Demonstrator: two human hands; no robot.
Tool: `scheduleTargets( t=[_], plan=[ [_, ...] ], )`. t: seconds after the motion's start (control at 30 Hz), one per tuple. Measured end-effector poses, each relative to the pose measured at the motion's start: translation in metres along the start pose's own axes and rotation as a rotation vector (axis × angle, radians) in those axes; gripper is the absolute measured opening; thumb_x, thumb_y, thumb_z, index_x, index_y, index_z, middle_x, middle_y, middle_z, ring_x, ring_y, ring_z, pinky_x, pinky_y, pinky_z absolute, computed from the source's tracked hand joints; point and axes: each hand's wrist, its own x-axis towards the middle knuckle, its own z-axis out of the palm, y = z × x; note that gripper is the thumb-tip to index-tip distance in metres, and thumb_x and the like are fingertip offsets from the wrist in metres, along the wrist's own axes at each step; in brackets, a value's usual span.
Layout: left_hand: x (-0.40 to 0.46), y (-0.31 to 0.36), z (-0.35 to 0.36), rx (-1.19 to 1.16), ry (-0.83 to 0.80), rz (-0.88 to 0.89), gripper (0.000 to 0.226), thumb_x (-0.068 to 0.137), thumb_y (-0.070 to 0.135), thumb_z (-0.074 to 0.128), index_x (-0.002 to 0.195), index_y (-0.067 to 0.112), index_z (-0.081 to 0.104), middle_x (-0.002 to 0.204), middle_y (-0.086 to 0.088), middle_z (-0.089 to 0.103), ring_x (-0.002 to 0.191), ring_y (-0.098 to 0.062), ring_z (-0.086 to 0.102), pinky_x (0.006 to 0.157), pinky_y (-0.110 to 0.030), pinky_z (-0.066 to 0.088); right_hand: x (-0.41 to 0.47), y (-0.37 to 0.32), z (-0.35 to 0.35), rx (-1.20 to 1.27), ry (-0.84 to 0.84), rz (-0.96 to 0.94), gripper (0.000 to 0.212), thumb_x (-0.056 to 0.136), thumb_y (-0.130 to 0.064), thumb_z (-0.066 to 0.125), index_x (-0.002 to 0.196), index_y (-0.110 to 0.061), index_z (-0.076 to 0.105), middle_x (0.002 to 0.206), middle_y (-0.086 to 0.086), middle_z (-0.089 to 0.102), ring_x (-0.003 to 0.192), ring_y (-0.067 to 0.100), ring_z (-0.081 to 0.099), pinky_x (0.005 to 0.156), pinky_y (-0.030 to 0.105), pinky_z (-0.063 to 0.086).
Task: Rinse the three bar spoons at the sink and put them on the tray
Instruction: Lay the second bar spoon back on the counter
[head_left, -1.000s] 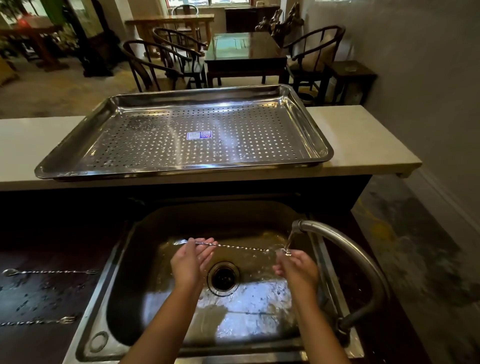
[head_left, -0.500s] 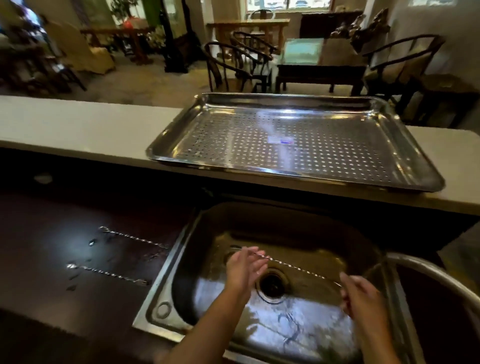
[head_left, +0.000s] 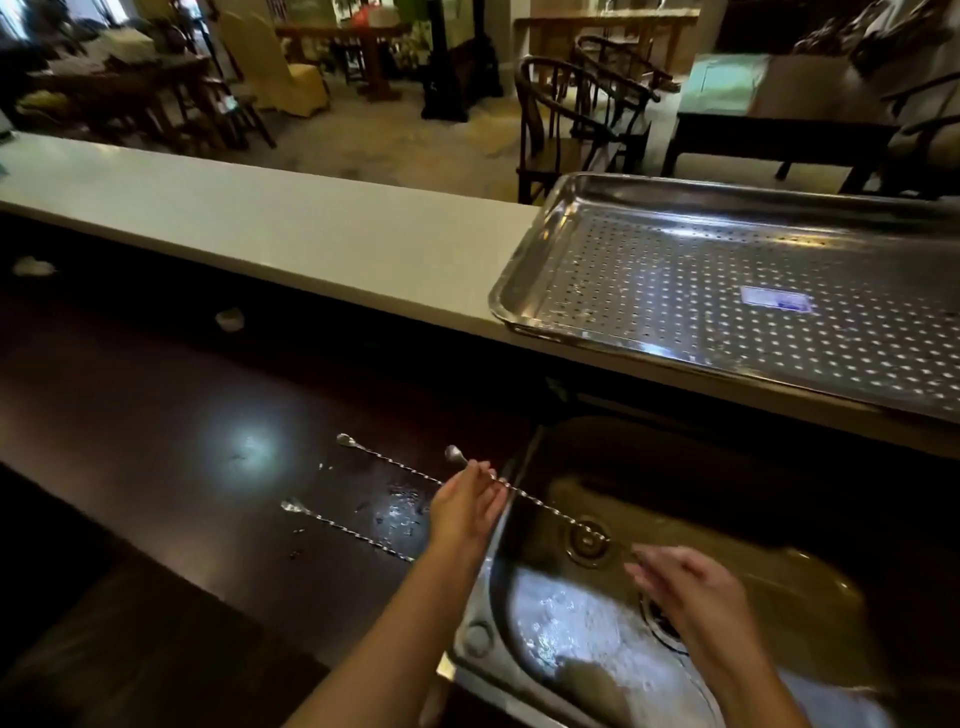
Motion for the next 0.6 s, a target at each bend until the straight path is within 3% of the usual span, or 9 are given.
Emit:
scheduleTargets(
  t=[0.1, 0.2, 0.4, 0.6],
  plan=[
    [0.018, 0.041, -0.026, -0.009, 0.039, 0.042, 0.017, 0.092, 0.006, 0.051, 0.077, 0.002, 0.059, 0.078, -0.013, 0.06, 0.051, -0.014, 0.068, 0.052, -0.021, 0.058, 0.007, 0.01, 0.05, -0.128, -0.038, 0.004, 0.006, 0.079, 0.009, 0.062, 0.074, 0.006, 0.063, 0.065, 0.017, 0.066, 0.054, 0.013, 0.067, 0.05, 0.012, 0.053],
    [0.034, 0.08, -0.05, 0.033, 0.09, 0.082, 0.016, 0.091, 0.003, 0.052, 0.077, 0.001, 0.058, 0.079, -0.015, 0.061, 0.048, -0.013, 0.068, 0.051, -0.019, 0.057, 0.015, 0.021, 0.097, -0.343, -0.095, -0.041, 0.017, 0.074, 0.015, 0.064, 0.072, -0.002, 0.065, 0.067, 0.012, 0.065, 0.061, 0.019, 0.063, 0.05, 0.013, 0.052],
    [0.059, 0.13, -0.093, 0.192, 0.187, 0.112, 0.011, 0.088, 0.001, 0.055, 0.078, 0.002, 0.059, 0.076, -0.012, 0.063, 0.043, -0.007, 0.065, 0.044, -0.014, 0.052, 0.029, 0.05, 0.163, -0.902, -0.176, -0.243, 0.02, 0.074, 0.001, 0.07, 0.074, -0.019, 0.066, 0.083, 0.002, 0.067, 0.078, 0.015, 0.063, 0.074, 0.028, 0.051],
    [0.084, 0.165, -0.129, 0.237, 0.209, 0.058, 0.012, 0.087, -0.003, 0.056, 0.078, 0.004, 0.054, 0.059, -0.008, 0.067, 0.041, -0.007, 0.064, 0.043, -0.014, 0.052, 0.04, 0.069, 0.199, -1.113, -0.149, -0.349, 0.013, 0.077, -0.004, 0.066, 0.081, -0.016, 0.068, 0.083, -0.002, 0.063, 0.078, 0.014, 0.059, 0.071, 0.027, 0.049]
  ],
)
